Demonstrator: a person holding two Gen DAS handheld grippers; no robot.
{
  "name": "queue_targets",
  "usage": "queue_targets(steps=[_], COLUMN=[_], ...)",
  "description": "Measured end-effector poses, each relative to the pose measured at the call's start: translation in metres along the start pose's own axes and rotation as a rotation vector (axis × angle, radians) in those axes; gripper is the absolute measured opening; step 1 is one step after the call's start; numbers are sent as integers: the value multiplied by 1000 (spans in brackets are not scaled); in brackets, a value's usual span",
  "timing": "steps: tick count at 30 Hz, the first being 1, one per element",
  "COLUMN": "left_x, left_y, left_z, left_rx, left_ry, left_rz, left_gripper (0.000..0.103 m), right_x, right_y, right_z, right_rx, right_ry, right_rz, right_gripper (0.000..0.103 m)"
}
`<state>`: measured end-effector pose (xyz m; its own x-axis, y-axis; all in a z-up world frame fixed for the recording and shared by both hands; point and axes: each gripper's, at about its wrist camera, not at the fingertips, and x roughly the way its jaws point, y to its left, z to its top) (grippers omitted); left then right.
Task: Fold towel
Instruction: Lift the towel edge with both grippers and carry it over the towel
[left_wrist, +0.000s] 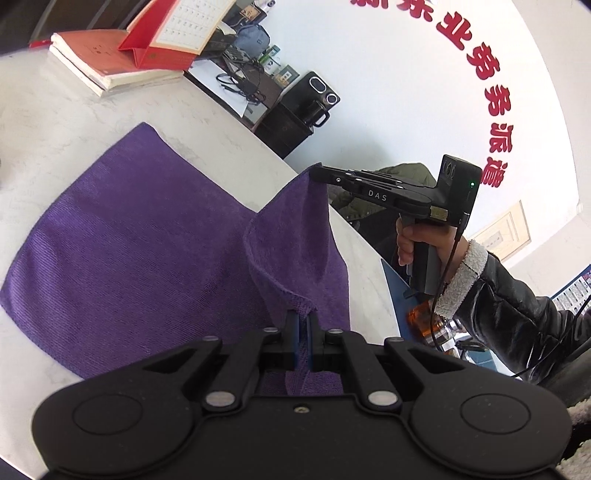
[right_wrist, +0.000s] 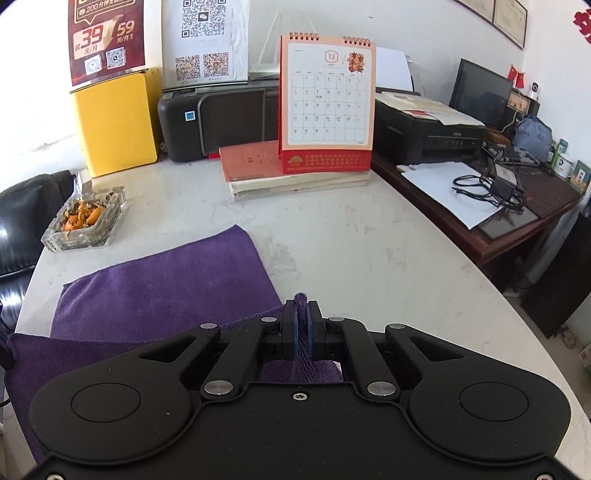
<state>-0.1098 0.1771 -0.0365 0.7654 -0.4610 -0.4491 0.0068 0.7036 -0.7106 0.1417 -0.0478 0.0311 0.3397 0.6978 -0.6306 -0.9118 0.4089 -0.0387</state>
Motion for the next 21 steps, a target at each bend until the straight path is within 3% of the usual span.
queue_targets(steps=[21], left_x=[-70], left_y=[8], left_z=[3], left_rx=[-45], left_ry=[-165], left_rz=[87], left_gripper=[3], right_x=[33], right_y=[40], right_z=[73], right_rx=[-114], right_ry=[-103], right_rz=[107], right_gripper=[4])
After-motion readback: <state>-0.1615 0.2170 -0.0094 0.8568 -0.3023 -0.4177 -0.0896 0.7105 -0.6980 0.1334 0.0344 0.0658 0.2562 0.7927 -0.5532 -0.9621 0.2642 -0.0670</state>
